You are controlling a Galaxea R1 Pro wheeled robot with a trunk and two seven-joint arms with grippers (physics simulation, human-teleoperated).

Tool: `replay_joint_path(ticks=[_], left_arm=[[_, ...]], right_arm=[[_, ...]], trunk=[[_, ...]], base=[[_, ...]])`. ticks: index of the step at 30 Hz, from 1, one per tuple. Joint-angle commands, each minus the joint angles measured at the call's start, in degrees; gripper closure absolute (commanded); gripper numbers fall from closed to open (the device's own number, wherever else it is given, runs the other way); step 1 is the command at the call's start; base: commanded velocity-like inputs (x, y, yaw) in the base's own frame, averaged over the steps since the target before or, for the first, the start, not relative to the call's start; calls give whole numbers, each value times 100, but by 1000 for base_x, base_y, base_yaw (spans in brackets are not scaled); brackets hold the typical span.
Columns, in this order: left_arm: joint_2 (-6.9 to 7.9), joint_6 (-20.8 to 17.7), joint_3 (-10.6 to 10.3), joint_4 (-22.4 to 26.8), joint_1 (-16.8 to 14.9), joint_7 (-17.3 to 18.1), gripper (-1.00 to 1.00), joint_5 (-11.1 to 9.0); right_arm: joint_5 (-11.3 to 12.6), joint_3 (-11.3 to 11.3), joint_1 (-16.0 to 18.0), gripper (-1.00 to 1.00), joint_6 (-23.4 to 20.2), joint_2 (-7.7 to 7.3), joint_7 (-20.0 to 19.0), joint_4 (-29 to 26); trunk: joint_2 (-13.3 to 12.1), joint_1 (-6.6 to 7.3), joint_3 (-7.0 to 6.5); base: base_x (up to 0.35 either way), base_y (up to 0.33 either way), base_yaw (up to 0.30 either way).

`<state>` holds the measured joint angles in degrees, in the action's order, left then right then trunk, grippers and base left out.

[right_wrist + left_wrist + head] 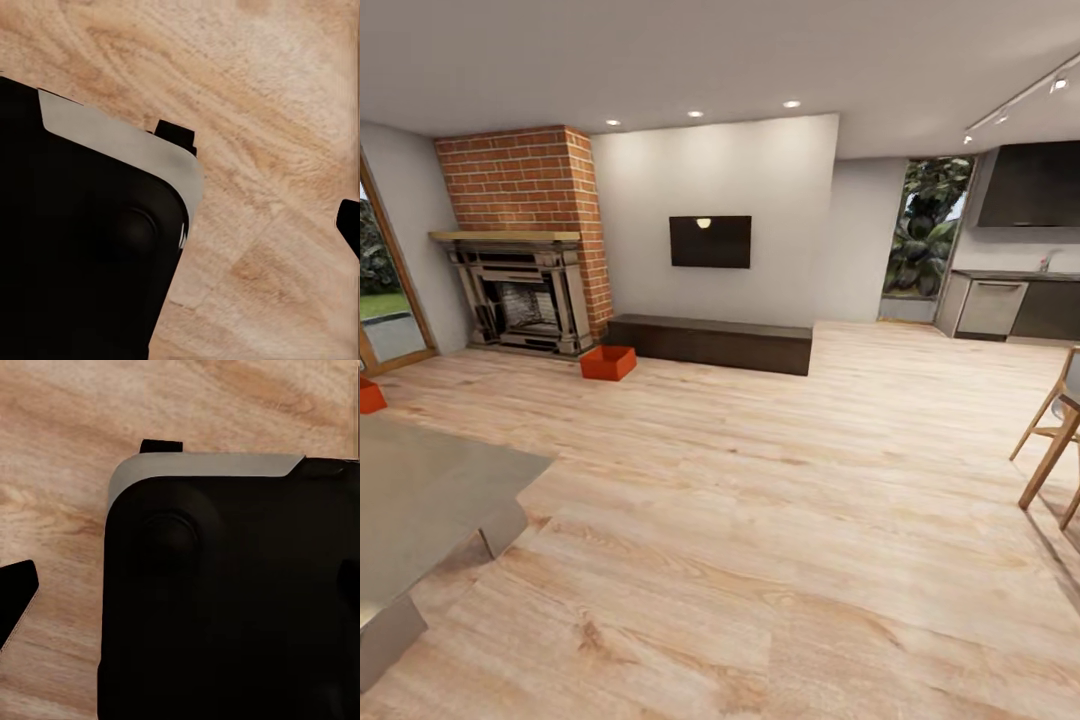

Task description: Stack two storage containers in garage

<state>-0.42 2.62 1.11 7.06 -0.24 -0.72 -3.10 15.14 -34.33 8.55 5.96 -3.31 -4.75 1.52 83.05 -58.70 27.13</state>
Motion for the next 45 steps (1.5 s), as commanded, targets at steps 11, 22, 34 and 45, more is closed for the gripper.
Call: replay_joint_path(ticks=[11,22,34,45], left_arm=[[-2,19,7,-2,-2,-7,-100,-33],[-2,20,5,-3,-2,-7,-100,-33],[-3,20,9,-2,-2,-7,-100,-33],[-2,20,11,-1,-2,-7,-100,-33]], right_arm=[[52,-39,6,-100,26,5,-40,17],[58,-39,6,-100,36,-3,-35,15],[63,-39,6,-100,39,-3,-34,15],[60,-39,6,-100,37,-1,-34,15]], trunk=[[2,-3,6],[2,-3,6],[2,-3,6],[2,-3,6]], base=[[321,0,0],[321,0,0],[321,0,-84],[321,0,-5]])
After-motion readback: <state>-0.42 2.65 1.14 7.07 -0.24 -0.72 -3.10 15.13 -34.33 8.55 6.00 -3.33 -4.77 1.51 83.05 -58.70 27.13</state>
